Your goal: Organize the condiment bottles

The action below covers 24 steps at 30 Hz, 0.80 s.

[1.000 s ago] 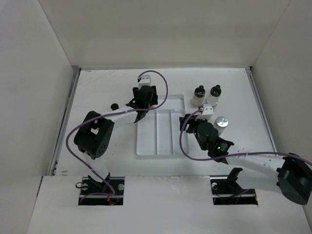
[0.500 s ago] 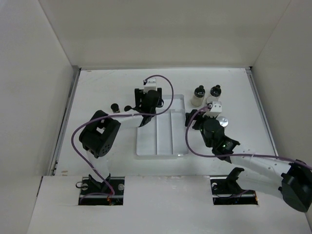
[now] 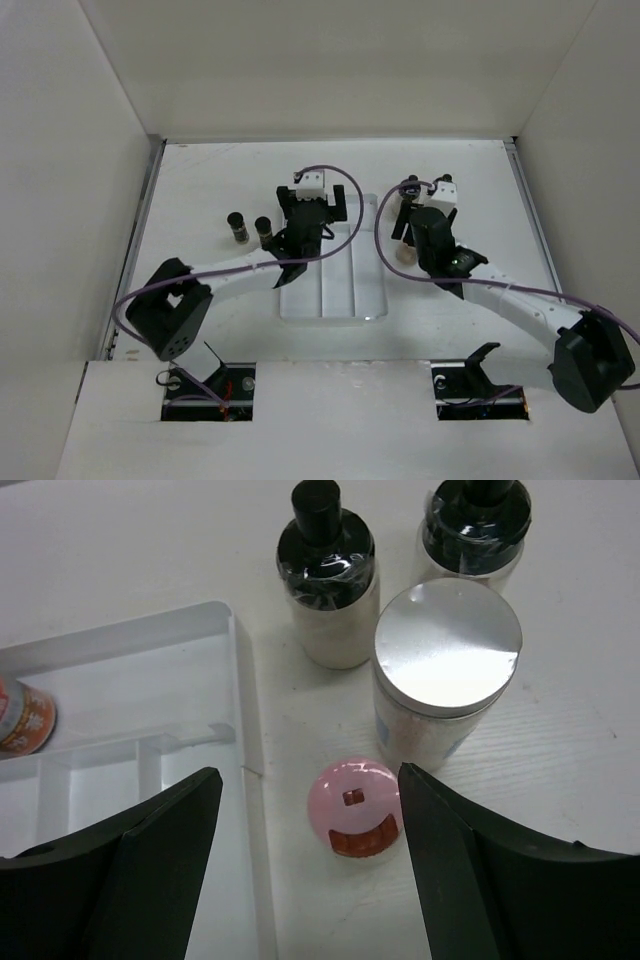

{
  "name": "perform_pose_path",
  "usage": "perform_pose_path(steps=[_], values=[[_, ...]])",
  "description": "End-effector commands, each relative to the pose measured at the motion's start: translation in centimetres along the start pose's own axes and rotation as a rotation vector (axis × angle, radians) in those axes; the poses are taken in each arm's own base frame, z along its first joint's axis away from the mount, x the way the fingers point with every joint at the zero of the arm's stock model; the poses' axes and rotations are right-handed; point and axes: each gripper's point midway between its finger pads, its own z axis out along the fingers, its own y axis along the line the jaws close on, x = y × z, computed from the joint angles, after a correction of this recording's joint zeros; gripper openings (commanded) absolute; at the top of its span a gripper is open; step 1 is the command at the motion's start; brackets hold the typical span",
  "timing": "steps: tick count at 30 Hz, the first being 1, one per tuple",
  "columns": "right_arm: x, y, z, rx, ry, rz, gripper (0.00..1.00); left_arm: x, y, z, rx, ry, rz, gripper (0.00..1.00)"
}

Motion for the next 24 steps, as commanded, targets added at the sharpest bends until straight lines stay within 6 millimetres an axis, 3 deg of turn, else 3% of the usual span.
perform_pose_path(steps=[1,5,13,17,21,24], values=[[-0.7,-0.4,1.1,0.046,0.035,-0.038,0.77,-4.6,-2.3,-4.0,0.123,-0.125,-0.124,0.98],[-0.2,-0.7,2.1,0.065,0.06,-0.033,0.77,-3.4,-2.7,-8.9,0.216,-0.122,-0.149,0.98],[1.7,-0.7,3.0,0.079,0.114,-0.037,0.74,-1.4,0.4,-15.6,0.317,-0.116,-0.284,0.97],[2.6,-1.0,3.6,0.095,0.139,-0.032,0.67,-1.0,2.0,-16.0,0.292,-0.136,-0.303,0.97],[3.8,-0.9,4.0,0.096,0.17,-0.041,0.58,-0.9,2.2,-16.0,0.301,-0.156,-0.325,0.98],[2.5,-1.1,3.6,0.11,0.128,-0.03,0.45,-0.7,2.3,-15.9,0.301,-0.167,-0.332,1.0]])
